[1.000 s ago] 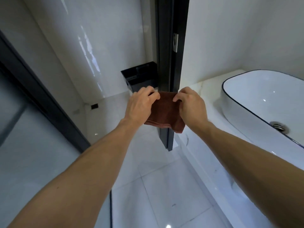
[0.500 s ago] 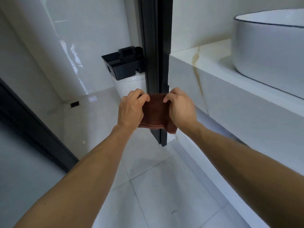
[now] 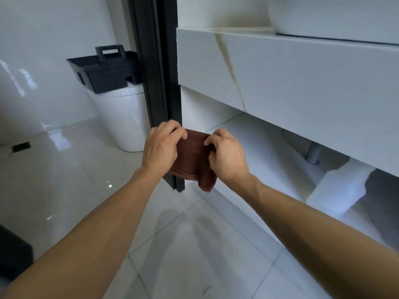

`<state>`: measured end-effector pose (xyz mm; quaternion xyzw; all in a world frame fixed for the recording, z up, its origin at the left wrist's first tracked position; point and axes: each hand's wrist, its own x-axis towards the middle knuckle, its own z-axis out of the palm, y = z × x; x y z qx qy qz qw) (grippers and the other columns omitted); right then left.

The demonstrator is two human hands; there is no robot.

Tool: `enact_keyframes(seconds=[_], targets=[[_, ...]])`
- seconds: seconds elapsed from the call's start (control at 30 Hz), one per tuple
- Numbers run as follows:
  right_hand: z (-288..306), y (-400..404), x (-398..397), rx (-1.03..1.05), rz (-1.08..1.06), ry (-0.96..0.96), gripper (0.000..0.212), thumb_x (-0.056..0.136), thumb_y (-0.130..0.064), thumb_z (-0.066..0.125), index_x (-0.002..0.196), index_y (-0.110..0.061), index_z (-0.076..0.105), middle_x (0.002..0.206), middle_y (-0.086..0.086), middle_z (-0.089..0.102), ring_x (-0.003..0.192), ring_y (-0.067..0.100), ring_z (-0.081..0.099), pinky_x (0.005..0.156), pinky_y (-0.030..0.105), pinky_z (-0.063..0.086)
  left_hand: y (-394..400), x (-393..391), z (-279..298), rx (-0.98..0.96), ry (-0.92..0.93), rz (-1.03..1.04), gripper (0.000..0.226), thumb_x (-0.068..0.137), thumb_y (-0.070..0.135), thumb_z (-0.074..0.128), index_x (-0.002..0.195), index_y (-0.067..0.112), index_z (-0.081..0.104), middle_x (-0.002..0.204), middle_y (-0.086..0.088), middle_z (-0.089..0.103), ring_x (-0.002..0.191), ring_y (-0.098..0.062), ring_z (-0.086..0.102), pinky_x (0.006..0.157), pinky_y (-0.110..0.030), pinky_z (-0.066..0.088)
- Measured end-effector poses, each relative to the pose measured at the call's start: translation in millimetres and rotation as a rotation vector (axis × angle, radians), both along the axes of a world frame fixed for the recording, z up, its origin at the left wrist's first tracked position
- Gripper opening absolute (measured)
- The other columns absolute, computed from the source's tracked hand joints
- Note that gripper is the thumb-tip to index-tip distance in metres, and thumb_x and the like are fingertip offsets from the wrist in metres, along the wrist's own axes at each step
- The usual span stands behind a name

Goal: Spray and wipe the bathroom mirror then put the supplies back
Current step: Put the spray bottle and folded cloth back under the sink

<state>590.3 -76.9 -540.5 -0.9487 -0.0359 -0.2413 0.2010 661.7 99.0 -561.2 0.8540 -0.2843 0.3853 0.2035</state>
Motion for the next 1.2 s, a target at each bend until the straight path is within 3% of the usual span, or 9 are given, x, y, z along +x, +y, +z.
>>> enact_keyframes(seconds=[0.37,0.47,0.57,0.8,0.9,0.97,1.07,1.13,1.2], targets=[[-31.6,-88.5,-35.3,-0.031,-0.292,0.209,0.044,0.082,0.008,0.048,0.112,-0.014,0.072,0.118,0.005,0.06,0.104,0.028,0.061,0.082,0.03,0.045,-111.6,11.7,-44.0,0.088,0.139,-0.327,0.041,0.068,-0.021,0.06,0.087,0.015,0.066,0.092,-0.001,0.06,0.083,-0.026,0.059,0.074,-0.037,0.043],[-39.6,-116.8,-27.3,-0.062,-0.361,0.217,0.045,0.083,0.009,0.049,0.114,-0.015,0.071,0.122,0.005,0.06,0.104,0.029,0.063,0.086,0.033,0.05,-142.3,20.9,-47.4,0.13,0.13,-0.37,0.035,0.075,-0.007,0.042,0.088,0.016,0.066,0.092,-0.002,0.06,0.085,-0.026,0.06,0.073,-0.041,0.047],[-54.1,-140.9,-15.5,-0.077,-0.414,0.201,0.043,0.084,0.009,0.05,0.112,-0.015,0.071,0.119,0.006,0.061,0.101,0.028,0.064,0.083,0.032,0.051,-170.9,36.5,-50.9,0.191,0.087,-0.407,0.044,0.072,0.006,0.025,0.086,0.014,0.066,0.089,-0.005,0.061,0.082,-0.029,0.062,0.07,-0.043,0.05],[-83.0,-174.2,15.1,-0.1,-0.487,0.212,0.042,0.084,0.012,0.048,0.114,-0.012,0.067,0.117,0.008,0.061,0.104,0.03,0.062,0.089,0.035,0.053,-217.7,62.5,-74.2,0.274,0.116,-0.387,0.048,0.076,0.013,0.02,0.089,0.012,0.066,0.092,-0.008,0.061,0.086,-0.03,0.061,0.077,-0.045,0.049],[-86.2,-191.1,26.4,-0.125,-0.518,0.233,0.042,0.084,0.013,0.047,0.115,-0.01,0.064,0.117,0.01,0.06,0.107,0.032,0.059,0.09,0.039,0.053,-235.4,72.4,-81.5,0.294,0.108,-0.401,0.045,0.078,0.011,0.025,0.094,0.01,0.066,0.096,-0.011,0.062,0.089,-0.033,0.062,0.079,-0.046,0.05],[-85.9,-202.8,32.1,-0.126,-0.562,0.261,0.04,0.085,0.013,0.047,0.116,-0.008,0.063,0.118,0.012,0.059,0.108,0.033,0.059,0.09,0.04,0.053,-249.7,79.3,-85.6,0.283,0.133,-0.417,0.047,0.079,0.012,0.026,0.098,0.012,0.069,0.102,-0.012,0.065,0.096,-0.034,0.064,0.089,-0.047,0.051],[-89.5,-210.1,30.8,-0.174,-0.602,0.317,0.04,0.084,0.008,0.055,0.12,-0.008,0.061,0.127,0.011,0.054,0.117,0.034,0.054,0.098,0.041,0.051,-259.2,91.9,-95.6,0.249,0.205,-0.416,0.049,0.081,-0.003,0.049,0.119,0.019,0.07,0.137,-0.012,0.059,0.126,-0.032,0.055,0.114,-0.05,0.036],[-96.1,-207.8,21.8,-0.179,-0.529,0.319,0.042,0.081,0.003,0.057,0.12,-0.01,0.062,0.127,0.01,0.054,0.116,0.033,0.054,0.097,0.038,0.05,-254.2,96.8,-100.1,0.286,0.28,-0.449,0.054,0.079,-0.009,0.061,0.123,0.021,0.069,0.144,-0.007,0.055,0.132,-0.029,0.05,0.115,-0.043,0.033],[-103.3,-202.4,10.2,-0.16,-0.421,0.305,0.031,0.083,-0.006,0.059,0.113,-0.014,0.062,0.118,0.006,0.058,0.107,0.028,0.057,0.084,0.032,0.05,-243.2,97.4,-99.3,0.337,0.335,-0.506,0.034,0.085,0.002,0.067,0.113,0.021,0.072,0.133,0.0,0.061,0.125,-0.023,0.054,0.11,-0.04,0.037]])
